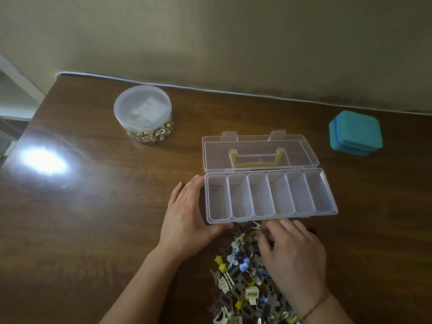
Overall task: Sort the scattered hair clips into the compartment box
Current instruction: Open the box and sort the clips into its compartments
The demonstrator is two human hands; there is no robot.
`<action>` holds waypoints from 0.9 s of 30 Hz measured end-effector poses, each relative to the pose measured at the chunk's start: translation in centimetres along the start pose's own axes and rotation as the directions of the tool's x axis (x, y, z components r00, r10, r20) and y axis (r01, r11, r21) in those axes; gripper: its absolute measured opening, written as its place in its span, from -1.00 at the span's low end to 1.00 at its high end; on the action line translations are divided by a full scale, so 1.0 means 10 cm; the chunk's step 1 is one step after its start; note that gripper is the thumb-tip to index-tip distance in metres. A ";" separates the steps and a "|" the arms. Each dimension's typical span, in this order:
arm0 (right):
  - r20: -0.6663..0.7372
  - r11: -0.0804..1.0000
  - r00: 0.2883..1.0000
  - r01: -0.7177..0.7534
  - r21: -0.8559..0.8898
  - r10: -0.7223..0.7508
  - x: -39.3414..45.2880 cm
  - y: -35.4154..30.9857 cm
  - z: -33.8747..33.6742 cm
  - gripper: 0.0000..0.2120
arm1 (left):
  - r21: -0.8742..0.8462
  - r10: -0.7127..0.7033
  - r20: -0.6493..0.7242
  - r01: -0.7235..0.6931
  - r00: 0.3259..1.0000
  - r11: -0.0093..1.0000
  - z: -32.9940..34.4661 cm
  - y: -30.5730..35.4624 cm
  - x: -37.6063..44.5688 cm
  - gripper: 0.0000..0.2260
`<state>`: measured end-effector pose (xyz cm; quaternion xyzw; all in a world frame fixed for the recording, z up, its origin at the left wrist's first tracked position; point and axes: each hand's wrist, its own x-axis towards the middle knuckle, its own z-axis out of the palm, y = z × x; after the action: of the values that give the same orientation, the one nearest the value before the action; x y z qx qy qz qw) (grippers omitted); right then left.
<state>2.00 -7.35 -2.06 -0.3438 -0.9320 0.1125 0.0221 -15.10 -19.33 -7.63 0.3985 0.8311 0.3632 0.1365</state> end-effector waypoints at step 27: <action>-0.167 0.850 0.942 0.334 0.408 -0.290 0.46 -0.28 -0.08 -0.76 | 0.190 0.170 0.025 -0.171 0.985 0.967 0.00 -0.15 0.06 -0.10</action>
<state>-3.16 -6.31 -0.81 -0.1797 -0.9249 0.2934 0.1617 -16.36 -19.54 -8.69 0.4813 0.8242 0.2902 0.0693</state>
